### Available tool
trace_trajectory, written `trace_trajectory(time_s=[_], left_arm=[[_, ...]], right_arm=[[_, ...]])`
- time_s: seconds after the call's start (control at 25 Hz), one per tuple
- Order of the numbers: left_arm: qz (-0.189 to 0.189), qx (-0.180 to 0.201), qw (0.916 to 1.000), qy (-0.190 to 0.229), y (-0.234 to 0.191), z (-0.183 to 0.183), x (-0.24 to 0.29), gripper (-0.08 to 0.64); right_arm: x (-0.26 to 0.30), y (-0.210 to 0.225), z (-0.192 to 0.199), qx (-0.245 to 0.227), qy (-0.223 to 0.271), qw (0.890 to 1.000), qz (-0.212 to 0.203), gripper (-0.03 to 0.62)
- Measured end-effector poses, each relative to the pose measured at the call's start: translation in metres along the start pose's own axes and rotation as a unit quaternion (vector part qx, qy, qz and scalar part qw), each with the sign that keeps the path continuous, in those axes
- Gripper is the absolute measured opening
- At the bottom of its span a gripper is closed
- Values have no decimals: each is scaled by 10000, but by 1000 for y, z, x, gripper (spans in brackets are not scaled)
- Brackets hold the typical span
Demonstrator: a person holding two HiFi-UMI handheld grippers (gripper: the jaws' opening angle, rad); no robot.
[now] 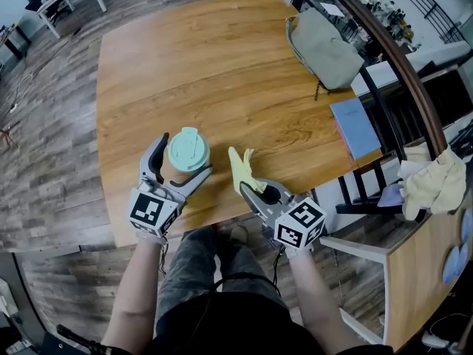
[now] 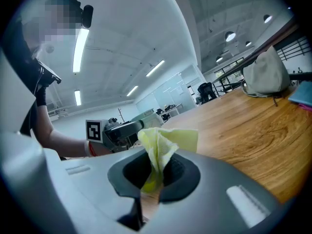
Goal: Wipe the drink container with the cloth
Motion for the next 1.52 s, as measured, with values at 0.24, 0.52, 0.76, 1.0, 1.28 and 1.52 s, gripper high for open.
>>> trace_trajectory(time_s=[0.24, 0.52, 0.76, 1.0, 1.28, 1.52], left_arm=[[1096, 665, 9892, -716, 6, -2, -25, 483], [2687, 885, 9518, -1188, -14, -1, -32, 483], [4277, 642, 8930, -1244, -29, -4, -42, 483], [5349, 681, 8355, -1060, -33, 6, -22, 483], [5909, 730, 7983, -903, -1, 8, 4, 495], [6275, 814, 7696, -858, 27, 0, 0, 494]], right_arm=[[11, -11, 6, -29, 37, 9999, 118, 25], [25, -32, 27, 62, -143, 9970, 764, 25], [29, -61, 25, 219, 137, 9781, 2065, 25], [57, -110, 27, 491, 617, 9533, 2915, 25], [68, -120, 34, 333, 561, 9324, 3556, 25], [71, -114, 34, 276, 529, 9270, 3702, 23]])
Point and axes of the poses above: the fingertips, and each gripper's own axes: x forward along the fingers, y to its right, z out of its underside, the point moved 1 cm from there along -x, backward along the fingers, and after that the axes turned 11 degrees about -x, right-handed, at the moved point
